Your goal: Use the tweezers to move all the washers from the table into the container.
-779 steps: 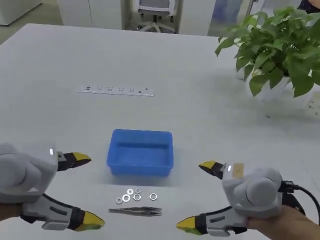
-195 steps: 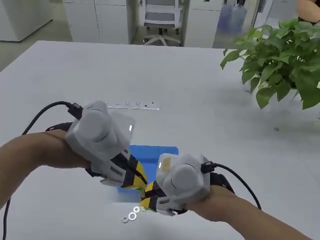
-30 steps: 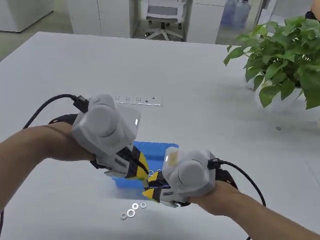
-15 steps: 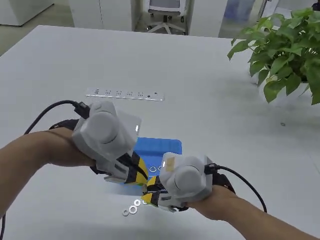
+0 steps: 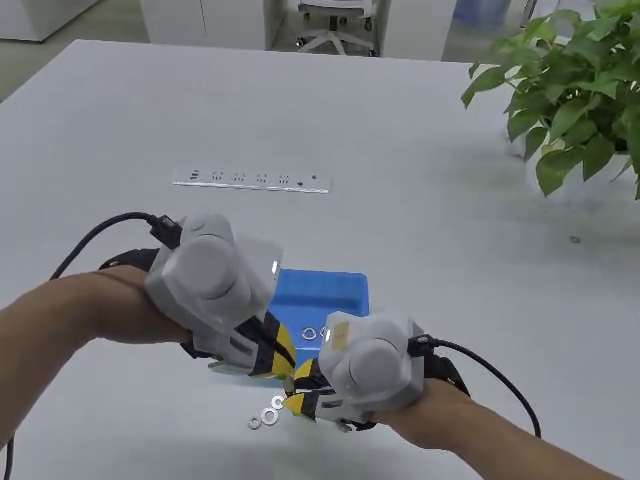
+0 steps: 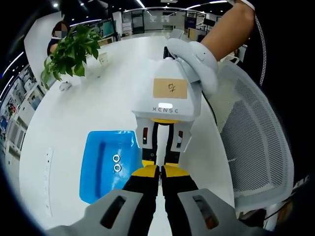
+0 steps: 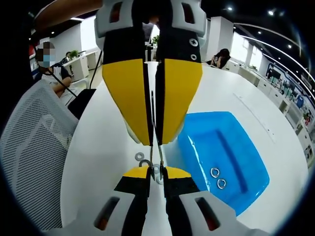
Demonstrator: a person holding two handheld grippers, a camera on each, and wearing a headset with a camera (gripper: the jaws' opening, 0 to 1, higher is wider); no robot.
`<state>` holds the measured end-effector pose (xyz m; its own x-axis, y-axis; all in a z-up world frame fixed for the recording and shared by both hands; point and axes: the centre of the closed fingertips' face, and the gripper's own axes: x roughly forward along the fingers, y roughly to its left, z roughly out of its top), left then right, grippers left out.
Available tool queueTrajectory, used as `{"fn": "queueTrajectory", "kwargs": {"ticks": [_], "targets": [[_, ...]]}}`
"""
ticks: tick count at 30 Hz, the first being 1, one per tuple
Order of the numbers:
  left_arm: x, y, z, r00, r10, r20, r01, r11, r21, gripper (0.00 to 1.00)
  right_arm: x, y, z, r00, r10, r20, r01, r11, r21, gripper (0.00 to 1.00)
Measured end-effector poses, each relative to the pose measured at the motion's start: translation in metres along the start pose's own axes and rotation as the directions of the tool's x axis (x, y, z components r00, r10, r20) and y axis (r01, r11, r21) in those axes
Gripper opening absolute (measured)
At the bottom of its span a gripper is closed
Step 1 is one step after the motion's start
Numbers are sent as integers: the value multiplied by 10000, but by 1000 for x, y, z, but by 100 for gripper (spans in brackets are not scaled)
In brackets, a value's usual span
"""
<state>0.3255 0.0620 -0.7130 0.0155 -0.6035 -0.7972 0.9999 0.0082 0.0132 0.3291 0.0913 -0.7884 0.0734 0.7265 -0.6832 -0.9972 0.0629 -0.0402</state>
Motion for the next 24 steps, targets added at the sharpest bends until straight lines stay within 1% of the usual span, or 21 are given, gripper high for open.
{"fn": "queueTrajectory", "kwargs": {"ticks": [14,24], "targets": [[9,2,-2,9999,-151,-22,151,9998,-88,6,6,-1,-7,10000,99,-5,-99,9997,201,12],[10,8,-1,9998,-135,132,139,9995,-295,6,6,-3,-8,9999,-76,108,70,9985,543,12]]}}
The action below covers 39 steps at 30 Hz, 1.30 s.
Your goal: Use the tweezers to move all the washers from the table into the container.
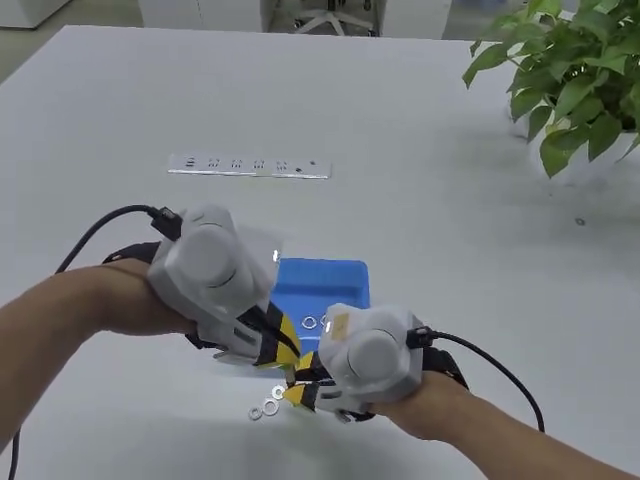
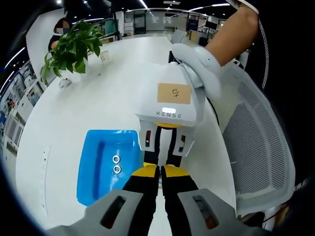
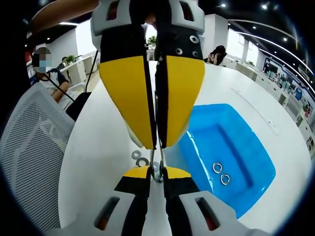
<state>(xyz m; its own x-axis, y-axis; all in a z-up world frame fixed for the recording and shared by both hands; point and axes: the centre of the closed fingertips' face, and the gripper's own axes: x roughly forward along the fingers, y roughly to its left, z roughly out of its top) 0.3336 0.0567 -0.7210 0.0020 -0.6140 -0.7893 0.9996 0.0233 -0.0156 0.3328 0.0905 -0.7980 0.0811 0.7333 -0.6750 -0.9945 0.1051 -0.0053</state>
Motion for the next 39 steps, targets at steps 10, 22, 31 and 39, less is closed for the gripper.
{"fn": "queueTrajectory", "kwargs": {"ticks": [10,22,31,39], "targets": [[1,0,1,10000,-23,-30,23,10000,9,6,0,0,-1,10000,-6,-82,7,9999,155,10],[-7,-3,7,9999,42,-162,-40,9999,159,6,-9,3,5,9998,49,-205,-53,9998,-176,10],[-20,-5,16,9999,148,-1,-148,9997,191,6,-21,4,16,9997,-119,-190,113,9994,-340,10],[-31,-12,25,9999,140,45,-141,9996,253,6,-31,9,26,9997,-245,-90,241,9991,-350,10]]}}
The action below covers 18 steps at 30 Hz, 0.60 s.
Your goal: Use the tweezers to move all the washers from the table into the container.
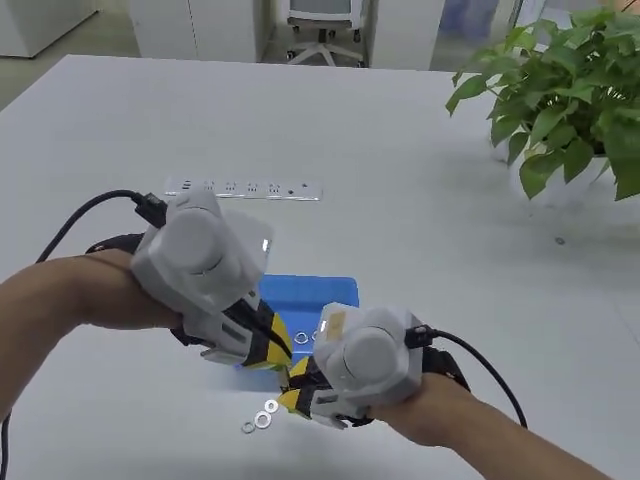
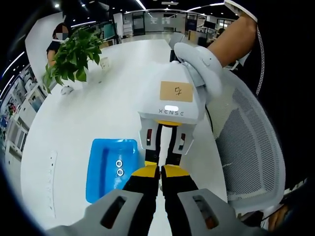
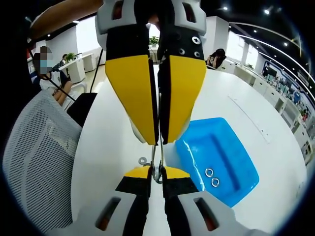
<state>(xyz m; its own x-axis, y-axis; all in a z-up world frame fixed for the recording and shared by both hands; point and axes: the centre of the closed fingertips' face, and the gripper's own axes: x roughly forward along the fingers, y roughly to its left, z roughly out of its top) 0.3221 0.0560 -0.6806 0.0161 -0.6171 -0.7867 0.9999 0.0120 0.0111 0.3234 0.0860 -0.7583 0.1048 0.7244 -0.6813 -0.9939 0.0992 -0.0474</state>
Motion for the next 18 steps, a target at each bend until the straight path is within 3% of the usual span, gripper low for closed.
{"fn": "queueTrajectory", "kwargs": {"ticks": [6,18], "targets": [[-7,-1,6,10000,-9,42,9,10000,13,6,-8,0,6,9999,12,-145,-14,9999,-152,10],[-24,6,23,9993,308,205,-313,9993,205,6,-24,-12,21,9997,-236,32,237,9996,-171,10]]}}
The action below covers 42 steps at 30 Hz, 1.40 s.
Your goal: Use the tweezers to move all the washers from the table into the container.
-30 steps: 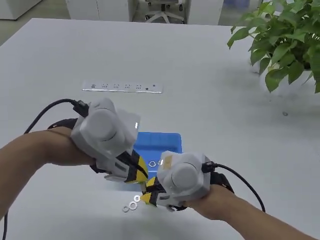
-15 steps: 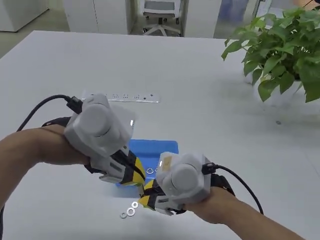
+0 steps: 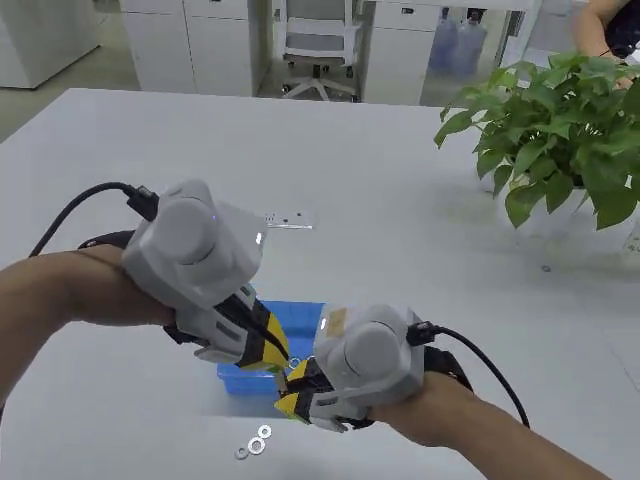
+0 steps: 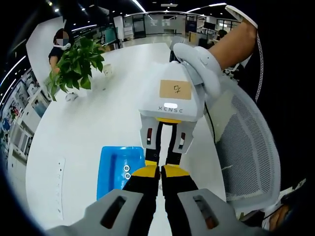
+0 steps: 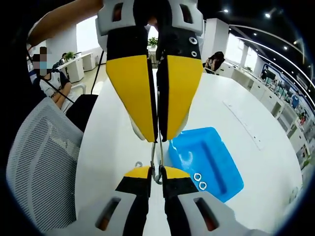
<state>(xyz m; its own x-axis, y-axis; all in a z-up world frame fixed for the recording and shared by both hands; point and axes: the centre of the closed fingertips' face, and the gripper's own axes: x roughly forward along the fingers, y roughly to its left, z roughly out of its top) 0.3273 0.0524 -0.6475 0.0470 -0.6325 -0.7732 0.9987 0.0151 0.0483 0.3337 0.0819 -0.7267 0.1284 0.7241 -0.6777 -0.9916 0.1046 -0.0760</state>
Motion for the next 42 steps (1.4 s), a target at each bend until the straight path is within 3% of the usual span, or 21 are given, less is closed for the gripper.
{"fn": "queueTrajectory", "kwargs": {"ticks": [8,18,42], "targets": [[-9,11,8,9998,190,59,-191,9997,165,6,-6,-13,9,9998,-170,114,171,9998,-89,10],[-14,26,9,9990,431,134,-434,9988,232,6,-6,-30,16,9993,-268,244,272,9995,-165,10],[-6,66,-4,9970,744,190,-747,9971,147,6,12,-69,12,9991,-200,379,208,9995,-231,10]]}}
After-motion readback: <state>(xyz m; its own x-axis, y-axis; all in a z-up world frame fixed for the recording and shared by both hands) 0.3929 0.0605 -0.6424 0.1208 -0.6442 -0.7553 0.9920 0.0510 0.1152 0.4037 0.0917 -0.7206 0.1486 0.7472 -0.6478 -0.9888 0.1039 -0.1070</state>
